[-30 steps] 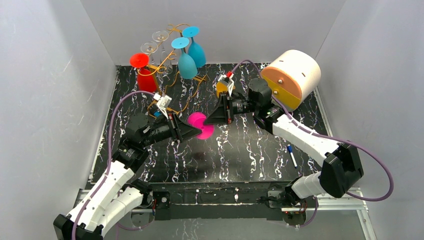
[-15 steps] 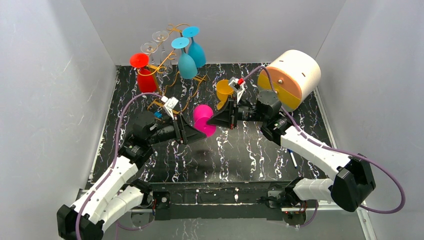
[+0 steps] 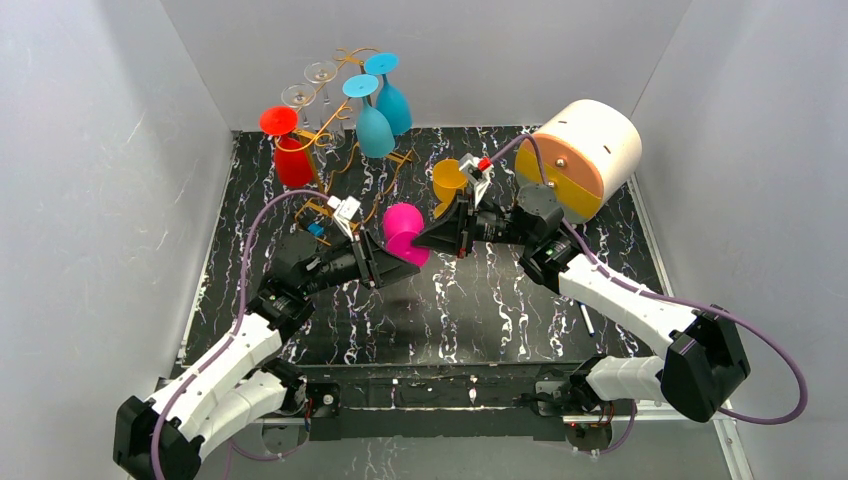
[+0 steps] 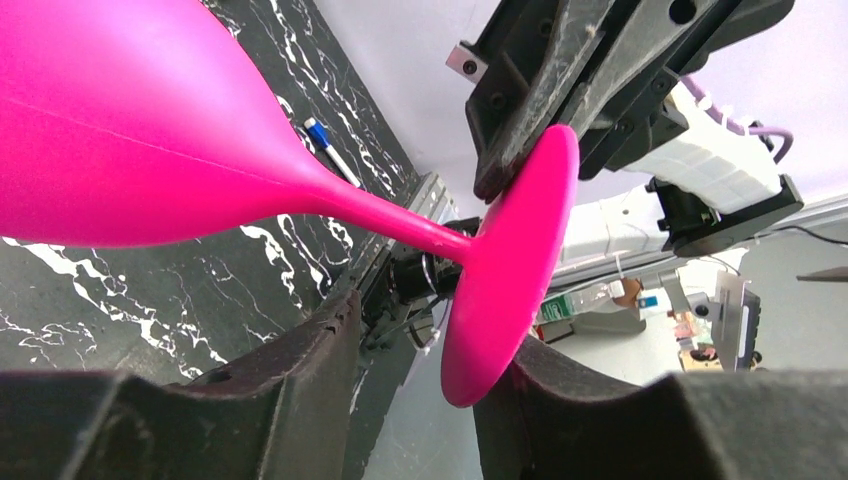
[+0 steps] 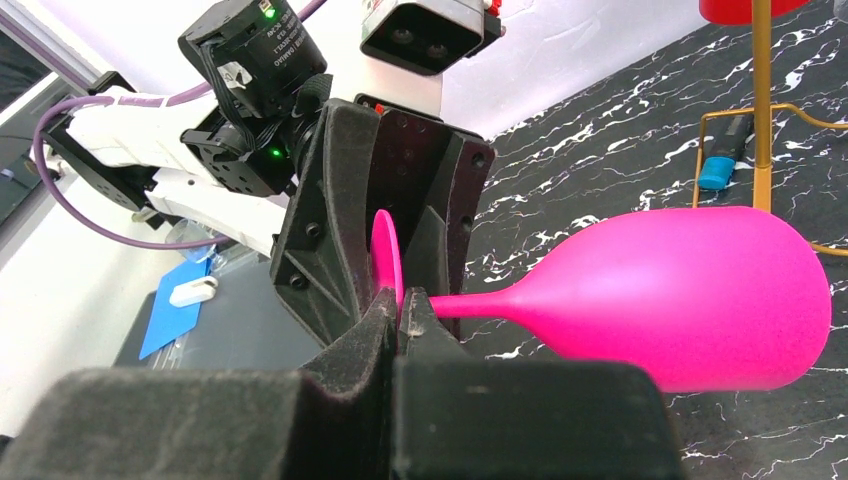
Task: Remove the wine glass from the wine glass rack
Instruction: Place the wine glass at the center of the board.
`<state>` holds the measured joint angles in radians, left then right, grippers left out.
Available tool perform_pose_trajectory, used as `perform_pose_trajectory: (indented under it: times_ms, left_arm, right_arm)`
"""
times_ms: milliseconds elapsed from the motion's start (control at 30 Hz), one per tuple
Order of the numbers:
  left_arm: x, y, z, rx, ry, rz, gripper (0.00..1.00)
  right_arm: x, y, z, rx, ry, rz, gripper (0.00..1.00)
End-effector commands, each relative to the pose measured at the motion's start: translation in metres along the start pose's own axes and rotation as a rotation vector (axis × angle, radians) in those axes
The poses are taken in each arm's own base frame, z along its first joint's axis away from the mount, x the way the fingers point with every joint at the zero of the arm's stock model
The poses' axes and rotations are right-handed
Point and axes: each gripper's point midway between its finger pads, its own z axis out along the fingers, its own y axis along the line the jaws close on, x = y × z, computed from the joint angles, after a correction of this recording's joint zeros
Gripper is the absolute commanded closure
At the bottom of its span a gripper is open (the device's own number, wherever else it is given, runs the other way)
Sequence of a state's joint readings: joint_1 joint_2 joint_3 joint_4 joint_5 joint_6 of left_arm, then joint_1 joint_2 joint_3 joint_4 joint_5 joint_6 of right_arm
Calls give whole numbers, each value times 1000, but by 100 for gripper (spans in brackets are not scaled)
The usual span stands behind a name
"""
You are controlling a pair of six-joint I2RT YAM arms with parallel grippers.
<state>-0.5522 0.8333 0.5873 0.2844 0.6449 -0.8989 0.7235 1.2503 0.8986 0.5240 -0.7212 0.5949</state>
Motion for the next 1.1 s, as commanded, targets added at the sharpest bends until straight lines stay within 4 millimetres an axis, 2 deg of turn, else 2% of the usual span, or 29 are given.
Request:
perform_pose_trajectory:
  times_ms: [0,167,400,633,867,1067]
  left_arm:
    - [-17,-14,-1,47,-101,25,61]
    - [-25,-19,-6,67,-169,22,68]
    - [-20,-20,-5,81,-144,19,79]
    - [-13,-22,-3,102,-96,19,80]
    - [-18,-20,-1,95,-118,13,100]
    - [-18,-20,-1,94,-119,18,100]
  right_arm:
    - [-11,13,1,-53,-43,-70,99]
    - [-11,9,2,-42,-43,-63,99]
    - [-12,10,2,-43,-45,-54,99]
    - [-13,8,3,-38,-54,-44,99]
    - [-15,11,4,-52,-64,-33,99]
    - [-16,7,3,-19,-69,-33,97]
